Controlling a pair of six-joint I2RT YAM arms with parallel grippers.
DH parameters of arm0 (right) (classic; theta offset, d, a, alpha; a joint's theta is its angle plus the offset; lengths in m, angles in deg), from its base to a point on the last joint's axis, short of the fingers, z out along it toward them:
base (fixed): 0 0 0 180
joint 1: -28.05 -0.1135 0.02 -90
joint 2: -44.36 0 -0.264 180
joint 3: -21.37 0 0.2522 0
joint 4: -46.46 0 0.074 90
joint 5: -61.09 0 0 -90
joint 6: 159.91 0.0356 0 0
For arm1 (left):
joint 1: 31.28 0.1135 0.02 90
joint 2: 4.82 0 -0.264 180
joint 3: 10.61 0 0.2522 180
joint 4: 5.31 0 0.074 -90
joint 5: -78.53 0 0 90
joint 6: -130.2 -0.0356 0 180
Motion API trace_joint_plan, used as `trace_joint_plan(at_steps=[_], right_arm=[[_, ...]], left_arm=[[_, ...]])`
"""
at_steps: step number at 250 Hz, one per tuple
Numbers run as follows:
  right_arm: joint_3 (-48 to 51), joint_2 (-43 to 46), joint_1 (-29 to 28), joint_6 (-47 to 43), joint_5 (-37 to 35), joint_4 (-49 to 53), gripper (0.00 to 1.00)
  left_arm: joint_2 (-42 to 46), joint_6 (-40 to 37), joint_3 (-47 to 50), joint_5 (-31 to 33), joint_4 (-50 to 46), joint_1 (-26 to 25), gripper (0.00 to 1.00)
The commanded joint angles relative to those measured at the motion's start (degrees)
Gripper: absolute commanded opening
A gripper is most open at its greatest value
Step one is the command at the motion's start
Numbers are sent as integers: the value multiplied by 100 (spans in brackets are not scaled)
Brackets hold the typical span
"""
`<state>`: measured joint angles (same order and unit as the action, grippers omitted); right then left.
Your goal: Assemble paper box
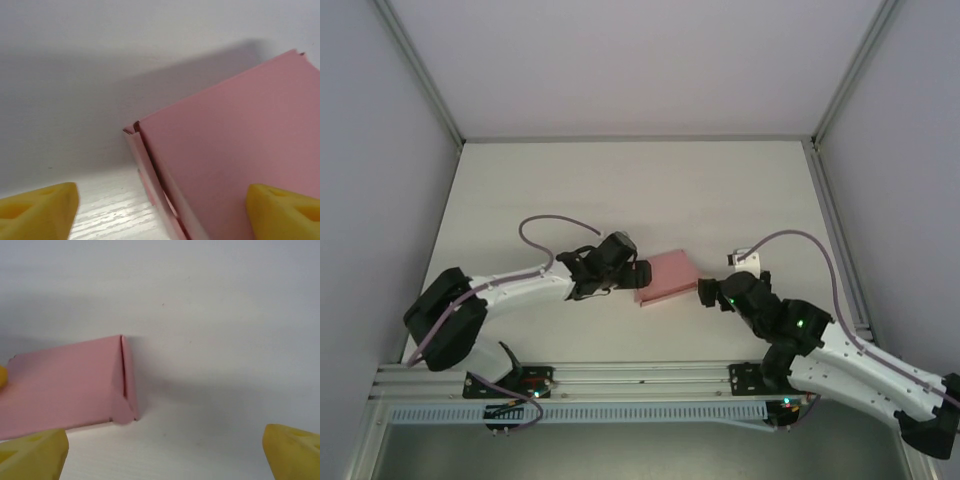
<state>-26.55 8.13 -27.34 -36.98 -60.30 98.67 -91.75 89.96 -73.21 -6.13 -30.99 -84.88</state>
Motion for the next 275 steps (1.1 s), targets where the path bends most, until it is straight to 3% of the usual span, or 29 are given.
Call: trace_joint_plan(at_steps=[1, 42, 67, 87, 104, 142, 216, 275], right_arm=[[-478, -285, 176, -325, -537, 349, 100], [-499, -719, 1276, -578, 1002, -310, 100], [-258, -922, 1996, -492, 2199, -902, 100], [-100, -1084, 2342, -462, 2615, -1254, 100], [-40, -1211, 2508, -489, 2769, -1450, 100], [43, -1651, 2752, -437, 3374, -1754, 100], [-103, -2617, 3082, -498, 4860, -2032, 100], [22, -3347, 3348, -434, 5988, -2811, 100]], left_arm=[[-239, 6, 141, -387, 479, 82, 75], [-306, 53, 320, -527, 663, 213, 74], [-348, 66, 507, -615, 830, 346, 66], [-335, 52, 696, -804, 1149, 452, 59], [-358, 47, 886, -1116, 1598, 539, 55], [-491, 8, 1038, -1591, 2060, 748, 22], [-266, 203, 1608, -2225, 3076, 1064, 0], [80, 524, 2238, -2555, 4540, 1287, 0]])
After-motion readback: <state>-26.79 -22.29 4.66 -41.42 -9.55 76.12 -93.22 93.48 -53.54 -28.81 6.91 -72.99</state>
